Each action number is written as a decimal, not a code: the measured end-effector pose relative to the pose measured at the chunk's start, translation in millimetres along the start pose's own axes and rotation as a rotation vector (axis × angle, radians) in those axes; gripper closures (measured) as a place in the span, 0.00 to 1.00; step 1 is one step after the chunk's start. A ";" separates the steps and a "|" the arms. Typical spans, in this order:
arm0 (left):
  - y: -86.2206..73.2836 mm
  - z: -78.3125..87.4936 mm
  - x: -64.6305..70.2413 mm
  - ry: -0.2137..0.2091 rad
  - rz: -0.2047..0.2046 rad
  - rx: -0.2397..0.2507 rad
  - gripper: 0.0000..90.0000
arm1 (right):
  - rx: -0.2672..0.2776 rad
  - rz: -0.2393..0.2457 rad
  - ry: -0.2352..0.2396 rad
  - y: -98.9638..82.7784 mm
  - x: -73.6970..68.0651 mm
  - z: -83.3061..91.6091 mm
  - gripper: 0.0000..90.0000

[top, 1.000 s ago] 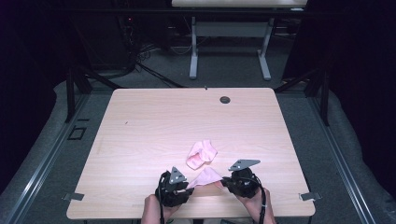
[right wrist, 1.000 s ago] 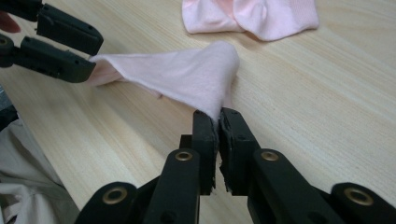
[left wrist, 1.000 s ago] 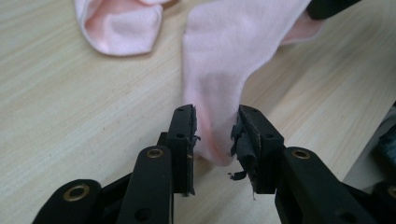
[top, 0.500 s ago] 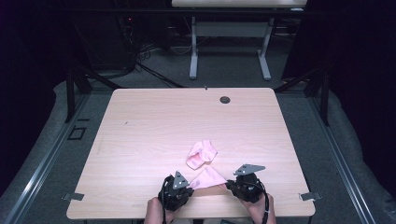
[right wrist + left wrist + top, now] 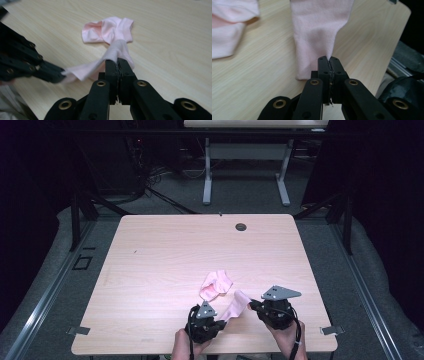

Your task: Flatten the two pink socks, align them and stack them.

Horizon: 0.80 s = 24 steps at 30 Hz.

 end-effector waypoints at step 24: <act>-38.9 95.8 -44.4 0.159 0.128 0.008 0.56 | -0.264 0.148 0.372 -8.7 -100.2 -98.1 0.70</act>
Point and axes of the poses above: each handheld gripper's, and its own axes: z roughly backward along the jaws, y roughly out of its top, x roughly to its right, the point moved 9 cm from there along -z, roughly forward along the jaws, and after that the axes turned 11 degrees about x, right-handed, at the moved point
